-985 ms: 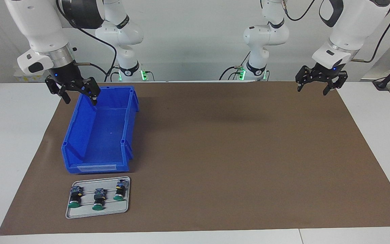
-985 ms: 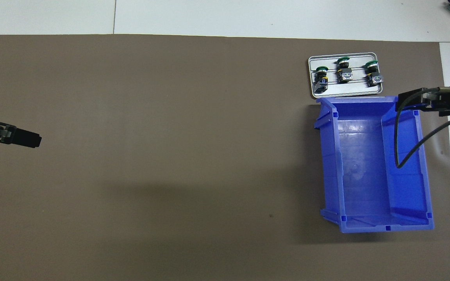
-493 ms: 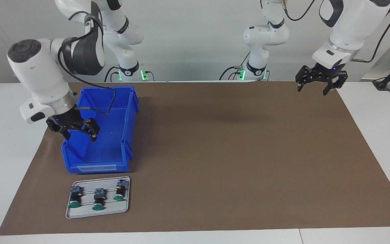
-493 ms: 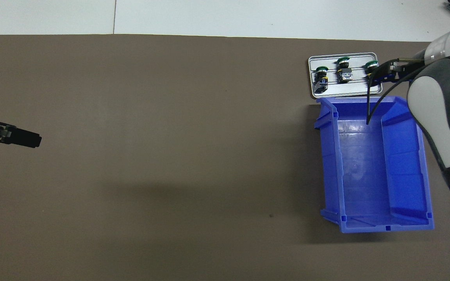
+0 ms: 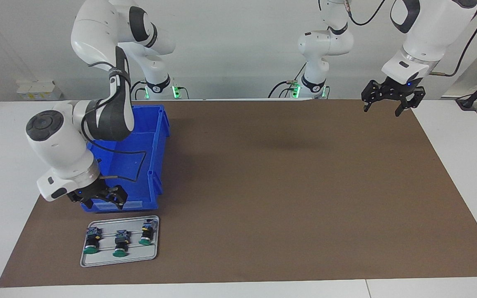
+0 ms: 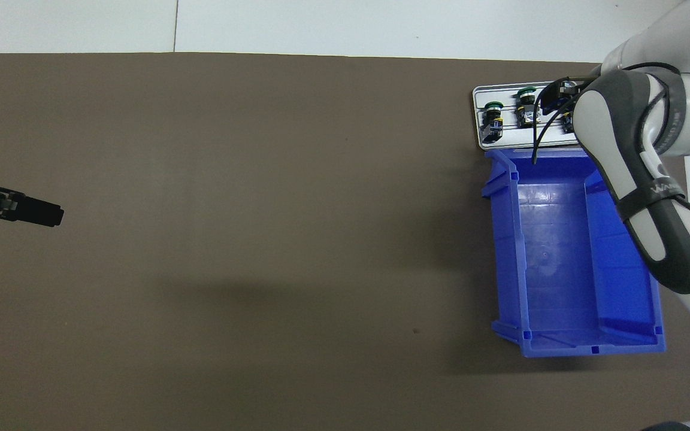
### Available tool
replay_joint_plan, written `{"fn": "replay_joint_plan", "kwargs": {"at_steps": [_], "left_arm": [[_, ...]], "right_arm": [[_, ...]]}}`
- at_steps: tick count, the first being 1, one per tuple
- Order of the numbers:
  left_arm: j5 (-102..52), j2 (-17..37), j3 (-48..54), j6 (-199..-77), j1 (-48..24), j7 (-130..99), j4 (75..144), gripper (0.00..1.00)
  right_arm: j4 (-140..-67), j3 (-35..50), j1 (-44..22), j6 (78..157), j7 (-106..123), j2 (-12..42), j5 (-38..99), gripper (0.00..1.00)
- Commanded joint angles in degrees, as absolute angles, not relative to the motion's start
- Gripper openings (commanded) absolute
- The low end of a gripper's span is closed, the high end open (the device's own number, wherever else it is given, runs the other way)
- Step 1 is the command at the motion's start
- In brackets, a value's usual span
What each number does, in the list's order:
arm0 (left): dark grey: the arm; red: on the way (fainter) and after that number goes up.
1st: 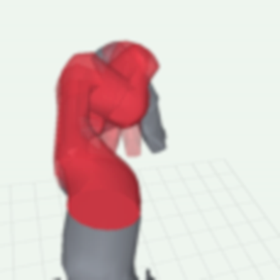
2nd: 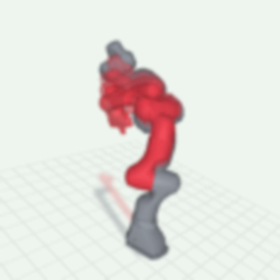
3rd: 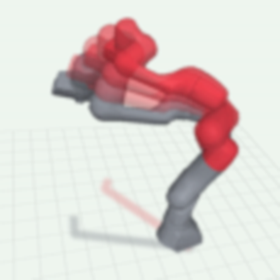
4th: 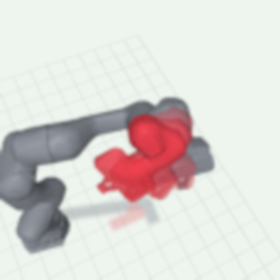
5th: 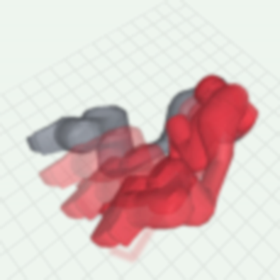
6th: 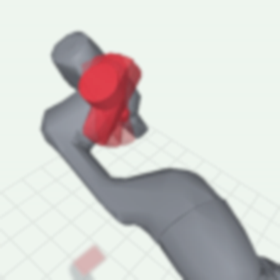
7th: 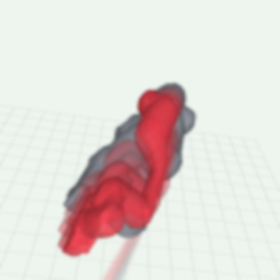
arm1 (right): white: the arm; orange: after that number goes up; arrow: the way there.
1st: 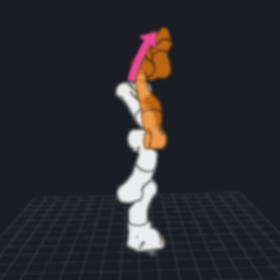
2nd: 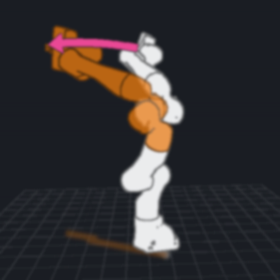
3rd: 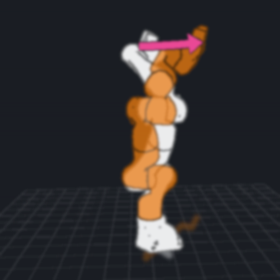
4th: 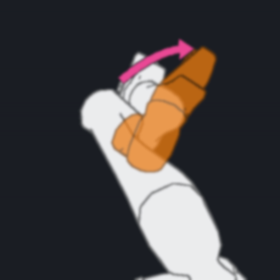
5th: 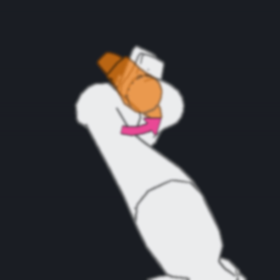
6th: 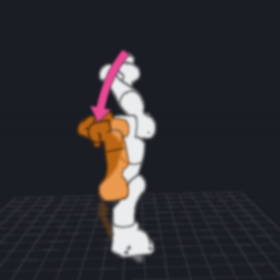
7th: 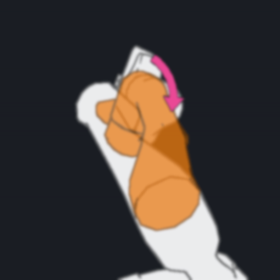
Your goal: Place and press button with both arms
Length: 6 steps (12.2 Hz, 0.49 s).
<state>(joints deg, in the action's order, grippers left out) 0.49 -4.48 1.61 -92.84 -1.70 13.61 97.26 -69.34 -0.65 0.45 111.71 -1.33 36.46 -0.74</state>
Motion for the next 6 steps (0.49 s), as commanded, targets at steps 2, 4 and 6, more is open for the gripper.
{"fn": "replay_joint_plan", "kwargs": {"at_steps": [2, 4, 6], "left_arm": [[0.5, -6.0, 2.3, -94.1, -0.8, 13.3, 99.1, 1.00], [0.5, -5.9, 2.3, -94.1, -0.7, 13.3, 99.1, 1.00], [0.5, -5.9, 2.3, -94.1, -0.8, 13.3, 99.1, 1.00]], "right_arm": [[-61.3, 2.8, 3.0, 115.0, 2.8, 44.8, -1.1, 0.92], [-61.3, 2.8, 3.2, 117.9, 5.9, 47.4, -1.1, 0.91], [-60.6, 2.9, 3.1, 119.7, 6.2, 49.3, -1.2, 0.90]]}}
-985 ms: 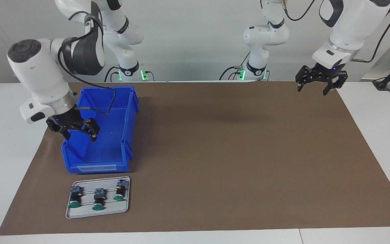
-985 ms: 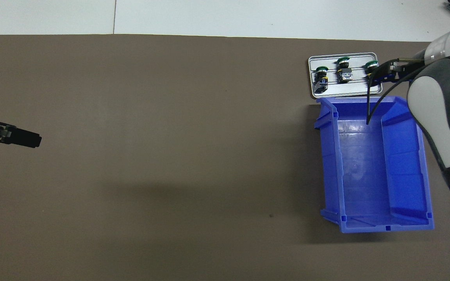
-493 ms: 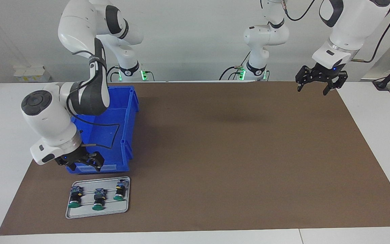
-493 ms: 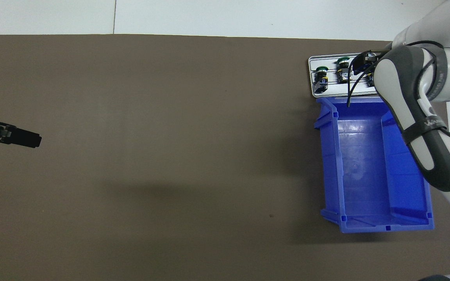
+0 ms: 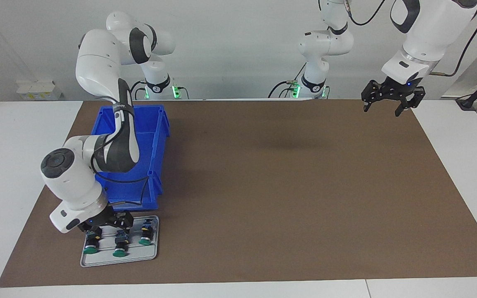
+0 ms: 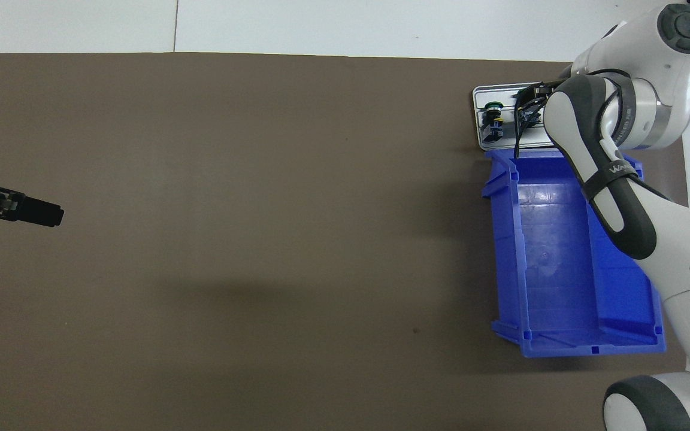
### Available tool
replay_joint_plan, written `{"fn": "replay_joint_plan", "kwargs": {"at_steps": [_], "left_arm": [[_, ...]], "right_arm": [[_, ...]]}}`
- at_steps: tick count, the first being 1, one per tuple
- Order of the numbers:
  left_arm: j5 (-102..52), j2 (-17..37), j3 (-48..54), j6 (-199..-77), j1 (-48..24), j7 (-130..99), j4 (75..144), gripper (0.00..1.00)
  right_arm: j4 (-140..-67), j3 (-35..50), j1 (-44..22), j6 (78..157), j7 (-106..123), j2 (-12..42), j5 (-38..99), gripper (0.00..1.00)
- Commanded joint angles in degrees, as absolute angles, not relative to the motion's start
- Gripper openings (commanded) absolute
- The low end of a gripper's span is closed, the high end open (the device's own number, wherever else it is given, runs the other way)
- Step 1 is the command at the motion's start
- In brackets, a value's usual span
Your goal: Place and press button with both arms
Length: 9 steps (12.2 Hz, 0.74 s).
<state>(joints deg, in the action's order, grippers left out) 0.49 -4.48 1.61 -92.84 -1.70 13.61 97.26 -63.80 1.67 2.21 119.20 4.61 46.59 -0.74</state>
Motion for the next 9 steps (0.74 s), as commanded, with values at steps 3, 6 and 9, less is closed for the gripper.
{"fn": "replay_joint_plan", "kwargs": {"at_steps": [3, 6, 9], "left_arm": [[0.5, -5.9, 2.3, -94.1, -0.7, 13.3, 99.1, 1.00], [0.5, -5.9, 2.3, -94.1, -0.7, 13.3, 99.1, 1.00], [0.5, -5.9, 2.3, -94.1, -0.7, 13.3, 99.1, 1.00]], "right_arm": [[-61.2, 2.9, 3.3, 121.3, 9.8, 50.3, -1.6, 0.88], [-61.6, 2.9, 3.4, 122.6, 11.9, 51.5, -1.1, 0.87], [-62.4, 2.9, 3.3, 123.6, 12.0, 51.2, -0.8, 0.82]]}}
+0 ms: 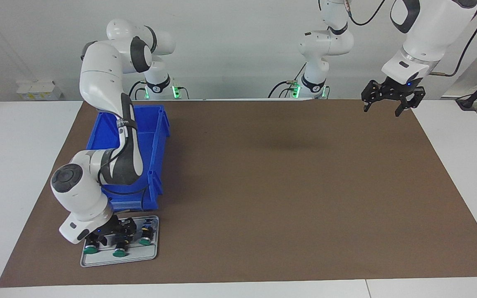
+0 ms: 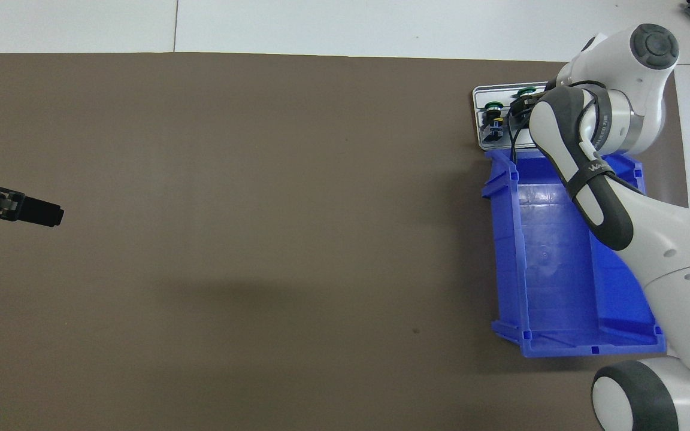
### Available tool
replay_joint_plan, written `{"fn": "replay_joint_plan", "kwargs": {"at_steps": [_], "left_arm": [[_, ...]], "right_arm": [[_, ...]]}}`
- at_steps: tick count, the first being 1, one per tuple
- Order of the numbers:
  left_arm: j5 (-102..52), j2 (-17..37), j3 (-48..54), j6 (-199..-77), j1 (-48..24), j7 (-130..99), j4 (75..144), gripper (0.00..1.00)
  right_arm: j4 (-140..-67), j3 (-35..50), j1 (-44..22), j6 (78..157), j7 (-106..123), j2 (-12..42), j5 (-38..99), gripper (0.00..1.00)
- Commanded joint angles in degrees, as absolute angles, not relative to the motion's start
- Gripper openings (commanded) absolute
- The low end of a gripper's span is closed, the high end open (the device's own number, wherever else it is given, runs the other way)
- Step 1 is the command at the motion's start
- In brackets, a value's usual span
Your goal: Place and press button with both arms
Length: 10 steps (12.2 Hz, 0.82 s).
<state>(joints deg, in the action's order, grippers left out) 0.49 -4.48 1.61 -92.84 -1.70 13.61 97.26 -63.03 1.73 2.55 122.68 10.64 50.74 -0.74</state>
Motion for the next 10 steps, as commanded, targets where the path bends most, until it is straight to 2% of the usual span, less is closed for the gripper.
{"fn": "replay_joint_plan", "kwargs": {"at_steps": [1, 2, 4, 5, 7, 10], "left_arm": [[0.5, -5.9, 2.3, -94.1, -0.7, 13.3, 99.1, 1.00], [0.5, -5.9, 2.3, -94.1, -0.8, 13.3, 99.1, 1.00], [0.4, -5.9, 2.3, -94.1, -0.8, 13.3, 99.1, 1.00], [0.5, -5.9, 2.3, -94.1, -0.7, 13.3, 99.1, 1.00], [0.4, -5.9, 2.3, -94.1, -0.7, 13.3, 99.1, 1.00], [0.5, -5.9, 2.3, -94.1, -0.7, 13.3, 99.1, 1.00]], "right_arm": [[-63.2, 2.9, 3.3, 124.8, 12.0, 51.1, -0.7, 0.77], [-63.3, 2.9, 3.3, 124.4, 12.0, 51.0, -0.8, 0.63], [-63.2, 2.9, 3.3, 123.8, 12.0, 50.8, -0.4, 0.03], [-63.1, 3.0, 3.4, 123.8, 12.0, 50.5, -0.5, 0.00], [-63.4, 3.3, 2.7, 123.1, 10.6, 48.1, -0.3, 0.00], [-66.5, 3.3, 1.9, 119.9, 0.3, 41.9, -0.5, 0.00]]}}
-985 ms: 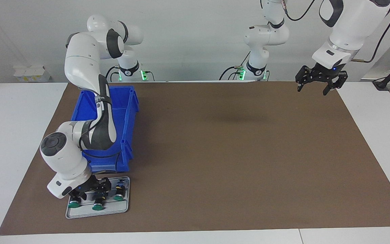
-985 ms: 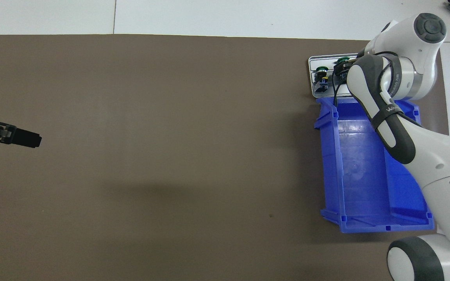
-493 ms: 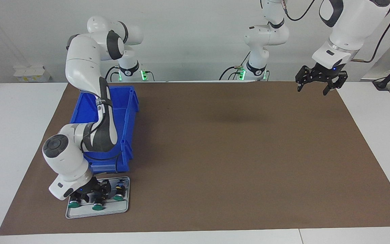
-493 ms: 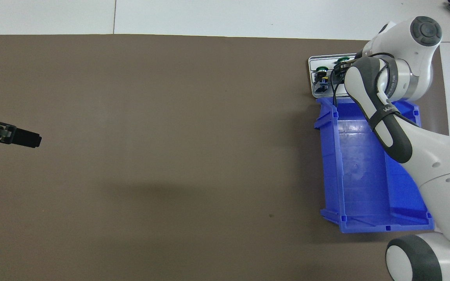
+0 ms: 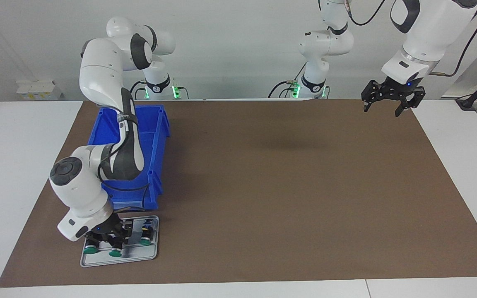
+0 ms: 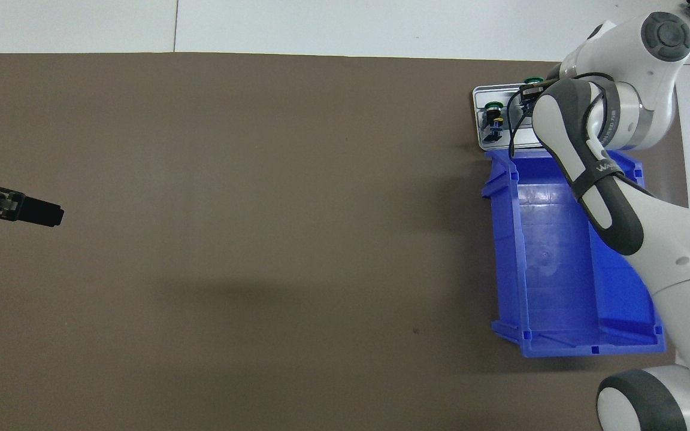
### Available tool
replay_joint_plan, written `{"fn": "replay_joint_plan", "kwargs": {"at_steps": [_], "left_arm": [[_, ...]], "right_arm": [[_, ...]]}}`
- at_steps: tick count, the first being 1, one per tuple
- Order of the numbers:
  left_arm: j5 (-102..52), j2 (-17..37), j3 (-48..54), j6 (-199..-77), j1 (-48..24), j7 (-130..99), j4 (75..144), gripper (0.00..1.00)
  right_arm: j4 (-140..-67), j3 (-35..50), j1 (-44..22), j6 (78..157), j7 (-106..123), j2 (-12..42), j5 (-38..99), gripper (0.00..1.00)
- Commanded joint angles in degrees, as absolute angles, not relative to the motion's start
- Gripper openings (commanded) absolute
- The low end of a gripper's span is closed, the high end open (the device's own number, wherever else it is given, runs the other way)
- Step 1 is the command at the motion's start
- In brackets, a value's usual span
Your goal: Place and press button with both arms
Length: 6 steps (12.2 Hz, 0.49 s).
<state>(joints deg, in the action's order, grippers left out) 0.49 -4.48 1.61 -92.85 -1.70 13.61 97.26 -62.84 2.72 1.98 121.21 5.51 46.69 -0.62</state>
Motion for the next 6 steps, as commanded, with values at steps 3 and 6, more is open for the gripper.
{"fn": "replay_joint_plan", "kwargs": {"at_steps": [3, 6], "left_arm": [[0.5, -5.9, 2.3, -94.1, -0.7, 13.3, 99.1, 1.00], [0.5, -5.9, 2.3, -94.1, -0.7, 13.3, 99.1, 1.00]], "right_arm": [[-68.5, 3.3, -1.0, 113.0, -10.0, 35.5, -1.1, 0.00], [-68.1, 2.5, -7.2, 106.3, -26.8, 32.5, -5.4, 0.00]]}}
